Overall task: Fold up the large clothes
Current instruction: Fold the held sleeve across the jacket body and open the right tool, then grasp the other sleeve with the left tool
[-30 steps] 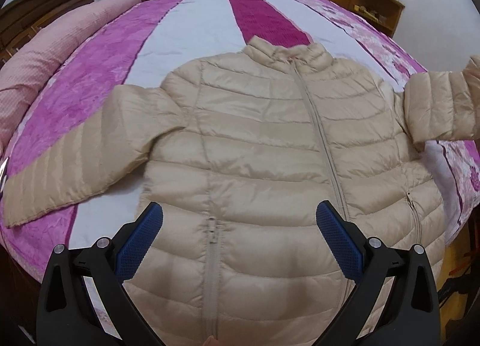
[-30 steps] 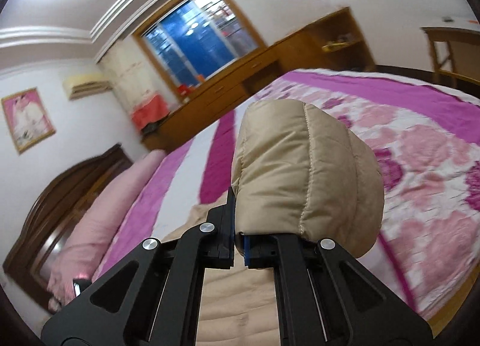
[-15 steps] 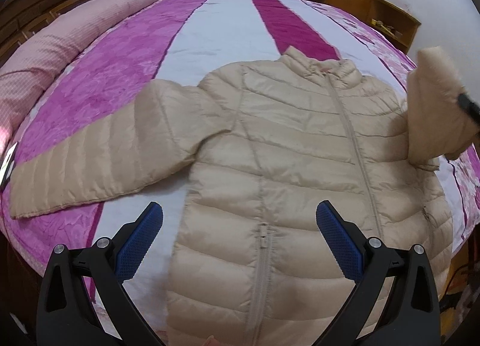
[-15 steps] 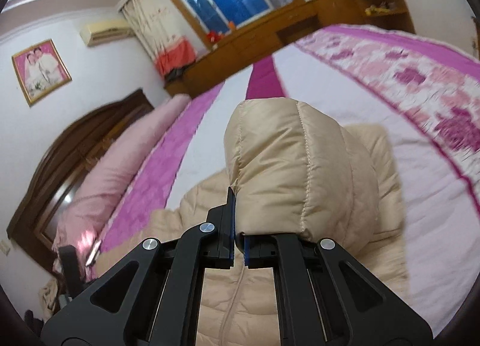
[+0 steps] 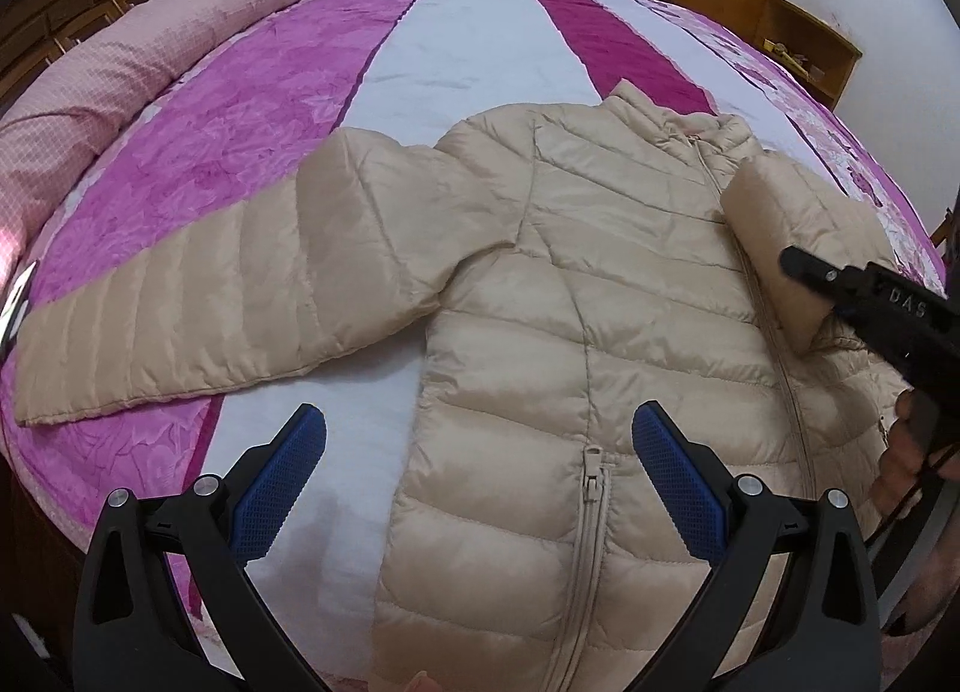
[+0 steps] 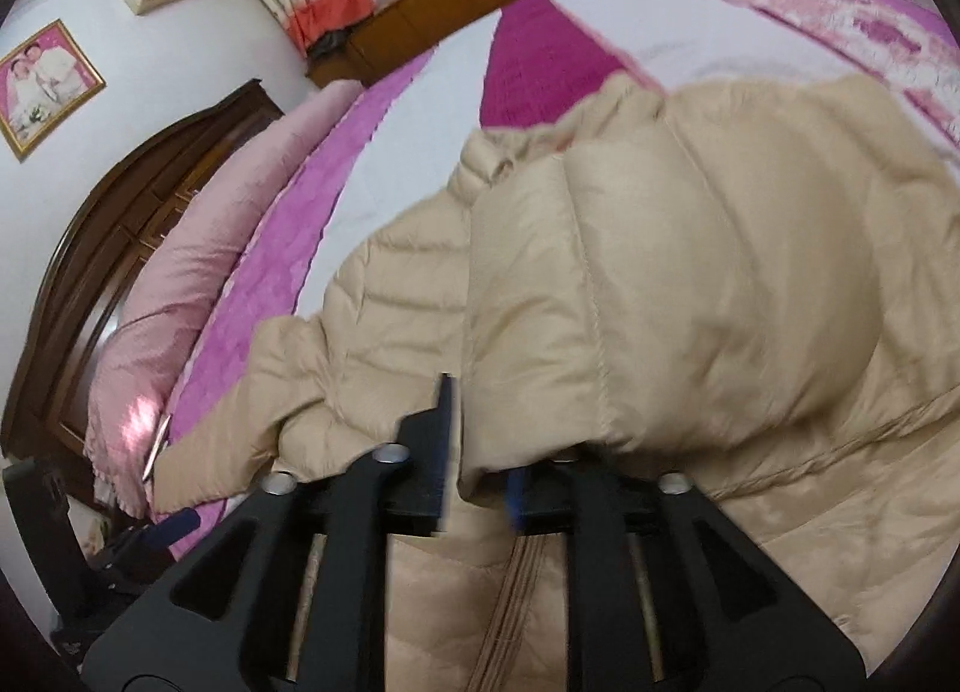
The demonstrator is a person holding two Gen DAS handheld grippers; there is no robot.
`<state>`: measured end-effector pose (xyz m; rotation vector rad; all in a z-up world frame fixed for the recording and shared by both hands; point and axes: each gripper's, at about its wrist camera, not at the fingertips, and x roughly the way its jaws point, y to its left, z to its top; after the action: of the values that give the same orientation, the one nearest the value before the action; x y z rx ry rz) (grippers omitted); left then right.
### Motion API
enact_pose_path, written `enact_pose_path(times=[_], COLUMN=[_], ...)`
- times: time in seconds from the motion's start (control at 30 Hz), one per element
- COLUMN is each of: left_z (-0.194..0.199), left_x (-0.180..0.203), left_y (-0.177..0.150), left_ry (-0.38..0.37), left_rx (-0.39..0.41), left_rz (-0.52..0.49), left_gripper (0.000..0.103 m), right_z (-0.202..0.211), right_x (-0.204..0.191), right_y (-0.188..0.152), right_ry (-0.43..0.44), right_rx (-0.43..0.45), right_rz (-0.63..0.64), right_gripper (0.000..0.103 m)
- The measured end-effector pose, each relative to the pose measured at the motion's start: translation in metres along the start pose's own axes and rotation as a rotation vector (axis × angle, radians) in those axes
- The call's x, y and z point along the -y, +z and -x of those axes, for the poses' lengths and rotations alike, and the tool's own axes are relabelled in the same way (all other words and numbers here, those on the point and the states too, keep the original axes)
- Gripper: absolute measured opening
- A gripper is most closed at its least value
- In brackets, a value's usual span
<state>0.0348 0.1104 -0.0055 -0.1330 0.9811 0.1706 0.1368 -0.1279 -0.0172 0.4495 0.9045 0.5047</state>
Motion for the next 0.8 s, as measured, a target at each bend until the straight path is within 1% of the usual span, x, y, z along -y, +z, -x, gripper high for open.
enact_pose_path(times=[0.03, 0.07, 0.1, 0.13, 0.2, 0.3, 0.43, 0.53, 0.7, 0.8], left_z=[0.000, 0.001, 0.001, 0.001, 0.002, 0.006, 0.005, 0.004, 0.005, 0.003], left_x=[0.002, 0.004, 0.007, 0.011, 0.020, 0.040, 0.065, 0.088, 0.137, 0.166], left_y=[0.001, 0.001, 0.002, 0.004, 0.007, 0.011, 0.016, 0.019, 0.022, 0.028], left_ry=[-0.013, -0.026, -0.044, -0.058, -0.062, -0.069, -0.125, -0.151, -0.148, -0.169], left_rx=[0.001, 0.001, -0.001, -0.002, 0.002, 0.017, -0.001, -0.006, 0.014, 0.031], left_rz=[-0.003, -0.004, -0.008, -0.016, -0.039, -0.084, -0.110, -0.140, -0.248, -0.307], left_gripper=[0.098, 0.098, 0.098, 0.098, 0.098, 0.098, 0.098, 0.098, 0.098, 0.098], right_z=[0.001, 0.005, 0.012, 0.019, 0.038, 0.065, 0.101, 0.119, 0.139, 0.147], right_x=[0.001, -0.001, -0.002, -0.004, -0.004, 0.002, 0.025, 0.041, 0.061, 0.072], right_y=[-0.002, -0.004, -0.005, -0.006, -0.009, -0.014, -0.023, -0.027, -0.030, -0.032], right_ry=[0.011, 0.025, 0.029, 0.025, 0.019, 0.003, -0.058, -0.096, -0.150, -0.182], right_rx=[-0.005, -0.002, 0.006, 0.013, 0.027, 0.046, 0.071, 0.089, 0.110, 0.124], right_rz=[-0.009, -0.005, 0.007, 0.018, 0.040, 0.033, -0.006, -0.040, -0.076, -0.099], right_gripper=[0.034, 0.045, 0.052, 0.053, 0.054, 0.055, 0.056, 0.056, 0.057, 0.057])
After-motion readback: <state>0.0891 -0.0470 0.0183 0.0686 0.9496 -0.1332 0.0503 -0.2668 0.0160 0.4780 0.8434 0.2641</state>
